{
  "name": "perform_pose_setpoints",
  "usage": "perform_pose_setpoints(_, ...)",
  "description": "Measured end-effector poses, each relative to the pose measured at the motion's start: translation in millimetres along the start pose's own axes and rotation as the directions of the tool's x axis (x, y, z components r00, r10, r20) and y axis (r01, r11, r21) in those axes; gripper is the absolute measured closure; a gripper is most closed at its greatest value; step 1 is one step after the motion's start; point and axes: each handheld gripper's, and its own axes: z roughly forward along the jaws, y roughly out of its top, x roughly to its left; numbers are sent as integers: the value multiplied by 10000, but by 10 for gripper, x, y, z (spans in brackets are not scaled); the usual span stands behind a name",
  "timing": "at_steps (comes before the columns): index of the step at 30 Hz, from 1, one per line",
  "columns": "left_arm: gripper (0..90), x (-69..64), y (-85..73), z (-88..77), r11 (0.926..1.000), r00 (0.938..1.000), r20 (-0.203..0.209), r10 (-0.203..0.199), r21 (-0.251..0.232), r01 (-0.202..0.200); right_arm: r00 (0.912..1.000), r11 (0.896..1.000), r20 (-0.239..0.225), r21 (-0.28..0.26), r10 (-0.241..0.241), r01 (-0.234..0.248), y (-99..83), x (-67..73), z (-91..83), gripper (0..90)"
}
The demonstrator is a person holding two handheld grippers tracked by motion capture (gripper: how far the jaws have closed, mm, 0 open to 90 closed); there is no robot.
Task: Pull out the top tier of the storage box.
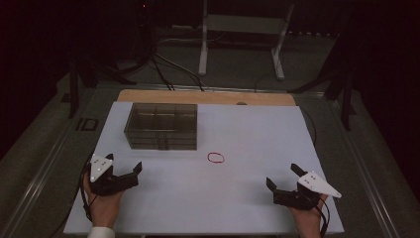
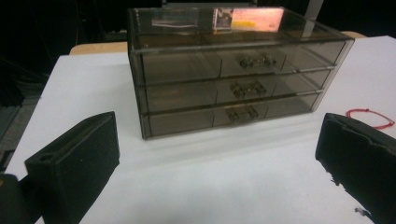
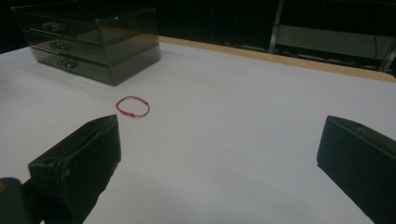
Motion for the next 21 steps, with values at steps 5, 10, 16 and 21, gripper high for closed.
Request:
perform_pose_setpoints(5,12,-28,64,40,10000,10000,-28,-95,13,95,10000,10000,75,10,41,-41,-9,-8,5,1)
perform_pose_setpoints(10,12,-76,97,124,9999,9999,-28,-149,-9,149,10000,10000,94,25,23,-23,-14,0,6,0)
perform_pose_setpoints(16,12,-106,154,214,9994,9994,-90,-329,-133,328,9999,10000,136,-11,44,-43,-14,-9,3,0)
perform_pose_setpoints(21,11,-151,176,281,9996,9996,-194,-226,-150,223,9998,10000,182,9,84,-84,-18,-18,0,0)
